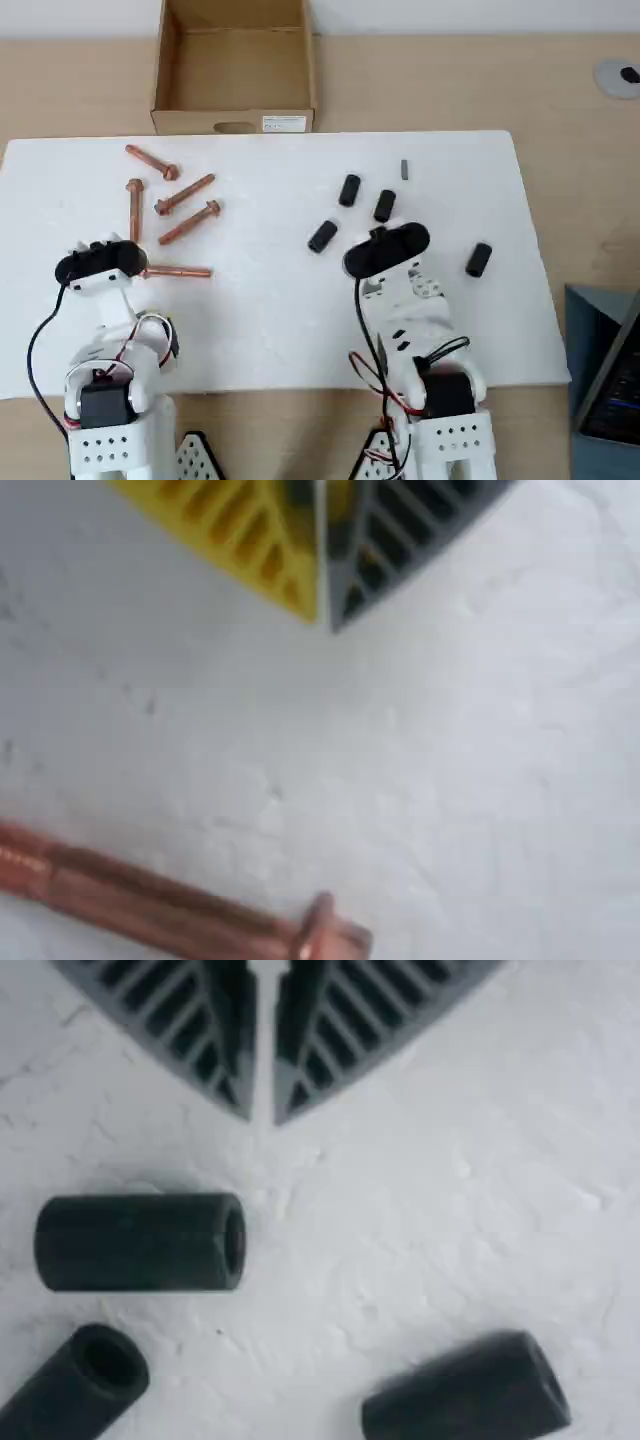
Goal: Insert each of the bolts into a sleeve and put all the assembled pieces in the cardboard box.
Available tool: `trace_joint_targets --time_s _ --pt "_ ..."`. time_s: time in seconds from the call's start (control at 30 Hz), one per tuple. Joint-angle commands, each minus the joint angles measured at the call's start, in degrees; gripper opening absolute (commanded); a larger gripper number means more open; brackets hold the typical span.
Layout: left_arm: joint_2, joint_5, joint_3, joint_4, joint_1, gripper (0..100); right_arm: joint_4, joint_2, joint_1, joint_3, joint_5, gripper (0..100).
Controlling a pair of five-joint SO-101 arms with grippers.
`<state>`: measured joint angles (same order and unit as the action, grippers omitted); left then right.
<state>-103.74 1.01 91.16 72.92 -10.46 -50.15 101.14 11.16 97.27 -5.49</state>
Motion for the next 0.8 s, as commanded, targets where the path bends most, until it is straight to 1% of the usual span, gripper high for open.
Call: trace_joint_targets --time_s 0.0,0.27,0.37,0.43,0.5,0.6,0.77 --pt "-0.48 0.53 -0.26 -0.26 0.62 0 -0.18 1.01 0.75 -0.04 -0.26 1.0" --pt "-0.48 0.35 -0.26 -1.23 0.44 0 0.0 1.01 0.84 -0.04 0.18 1.0" --pt "-0.48 0.62 -1.41 -7.74 0.09 0 0.44 0.92 -0.4 -2.07 2.73 1.0" --pt "-0.04 0.62 -4.84 -10.81 0.53 0 -0.88 0.92 -3.21 -5.67 5.54 1.1" --pt "0.04 0.62 -6.86 -11.25 1.32 0 -1.32 0.4 -4.53 -9.19 6.07 1.1" --pt "0.04 0.62 -9.32 -10.73 1.85 1 -3.69 0.4 -4.18 -14.11 4.48 1.1" --pt "0.84 0.62 -15.47 -7.56 2.11 1 -7.82 -0.31 -4.18 -21.41 4.31 1.1"
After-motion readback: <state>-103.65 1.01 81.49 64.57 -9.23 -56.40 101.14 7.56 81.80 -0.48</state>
